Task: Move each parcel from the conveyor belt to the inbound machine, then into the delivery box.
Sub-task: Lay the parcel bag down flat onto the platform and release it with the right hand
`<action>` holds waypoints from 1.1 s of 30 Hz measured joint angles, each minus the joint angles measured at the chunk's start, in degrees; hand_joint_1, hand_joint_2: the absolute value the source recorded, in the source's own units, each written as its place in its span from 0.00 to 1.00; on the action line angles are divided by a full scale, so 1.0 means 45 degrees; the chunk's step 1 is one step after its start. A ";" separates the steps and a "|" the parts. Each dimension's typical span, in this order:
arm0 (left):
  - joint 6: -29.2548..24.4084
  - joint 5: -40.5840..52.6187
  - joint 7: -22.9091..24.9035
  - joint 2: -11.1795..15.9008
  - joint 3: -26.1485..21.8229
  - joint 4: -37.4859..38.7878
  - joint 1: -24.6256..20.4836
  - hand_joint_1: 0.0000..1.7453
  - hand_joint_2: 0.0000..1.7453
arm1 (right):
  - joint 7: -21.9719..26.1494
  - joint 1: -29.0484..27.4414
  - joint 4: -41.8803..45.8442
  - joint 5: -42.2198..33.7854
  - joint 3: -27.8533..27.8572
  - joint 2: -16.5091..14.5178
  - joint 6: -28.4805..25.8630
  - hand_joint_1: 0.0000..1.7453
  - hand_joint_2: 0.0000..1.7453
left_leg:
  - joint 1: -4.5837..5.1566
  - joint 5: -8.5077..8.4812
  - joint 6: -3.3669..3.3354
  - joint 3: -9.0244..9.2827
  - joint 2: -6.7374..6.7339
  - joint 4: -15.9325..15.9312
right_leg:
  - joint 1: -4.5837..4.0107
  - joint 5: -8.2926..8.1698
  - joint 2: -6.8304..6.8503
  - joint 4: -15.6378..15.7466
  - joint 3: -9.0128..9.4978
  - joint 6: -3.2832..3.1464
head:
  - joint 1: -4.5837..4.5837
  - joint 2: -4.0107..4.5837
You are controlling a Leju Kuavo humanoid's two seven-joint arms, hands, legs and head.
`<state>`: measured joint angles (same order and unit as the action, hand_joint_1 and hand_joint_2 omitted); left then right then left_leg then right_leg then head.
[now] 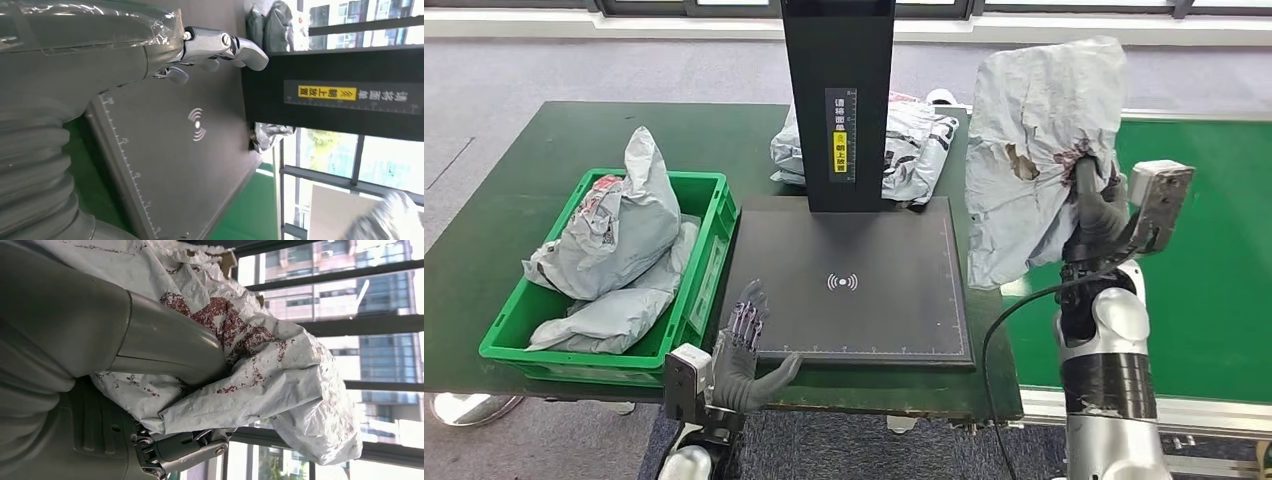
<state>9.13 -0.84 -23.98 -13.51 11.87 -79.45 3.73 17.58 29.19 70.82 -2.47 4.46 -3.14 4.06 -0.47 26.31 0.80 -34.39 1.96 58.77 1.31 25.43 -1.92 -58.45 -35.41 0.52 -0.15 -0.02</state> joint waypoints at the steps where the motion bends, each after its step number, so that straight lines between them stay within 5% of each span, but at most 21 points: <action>1: 0.0007 0.0023 0.0009 -0.0019 -0.0002 0.0055 -0.0093 0.00 1.00 | 0.0035 0.0170 -0.0308 0.0092 -0.0119 -0.0048 -0.0027 1.00 1.00 | 0.0000 -0.0004 0.0000 0.0004 -0.0001 0.0000 | -0.0001 -0.0003 -0.0002 0.0000 0.0000 0.0000 | -0.0001 0.0001; 16: 0.0023 0.0050 0.0040 -0.0084 -0.0040 0.0459 -0.0404 0.00 1.00 | -0.0249 0.1138 -0.2316 0.0328 -0.0602 -0.0383 0.0182 1.00 1.00 | -0.0001 -0.0014 -0.0004 -0.0032 0.0022 -0.0002 | 0.0003 0.0000 0.0016 0.0000 0.0004 0.0005 | 0.0001 0.0001; 24: 0.0136 0.0049 0.0215 -0.0086 -0.0050 0.0473 -0.0702 0.00 1.00 | -0.0246 0.2503 -0.7366 0.0920 -0.2353 -0.2187 0.0582 1.00 1.00 | -0.0029 -0.0036 0.0047 0.0011 0.0001 -0.0009 | -0.0063 -0.0019 -0.0007 -0.0004 0.0000 -0.0035 | -0.0002 0.0000; 31: 0.0048 -0.0136 0.0343 0.0069 -0.0053 0.0335 -0.0792 0.00 1.00 | -0.0763 0.2575 -0.9246 -0.0219 -0.3538 -0.3453 0.1149 1.00 1.00 | -0.0043 -0.0033 0.0061 0.0001 0.0005 -0.0012 | -0.0073 -0.0007 -0.0007 -0.0007 -0.0009 -0.0052 | -0.0001 0.0002; 33: -0.0007 -0.0233 0.0272 0.0117 -0.0056 0.0357 -0.0852 0.00 1.00 | -0.0951 0.2564 -0.9434 -0.1055 -0.4281 -0.3614 0.1140 0.89 1.00 | -0.0042 -0.0032 0.0061 0.0000 0.0004 -0.0012 | -0.0072 -0.0006 -0.0008 -0.0006 -0.0011 -0.0053 | -0.0001 0.0001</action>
<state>9.09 -1.88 -22.76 -12.99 11.62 -77.84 -0.10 13.30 40.73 28.37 -7.22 -14.81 -19.40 9.19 -0.66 26.17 1.08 -34.39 1.97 58.72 0.98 25.40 -1.95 -58.48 -35.46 0.28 -0.15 -0.01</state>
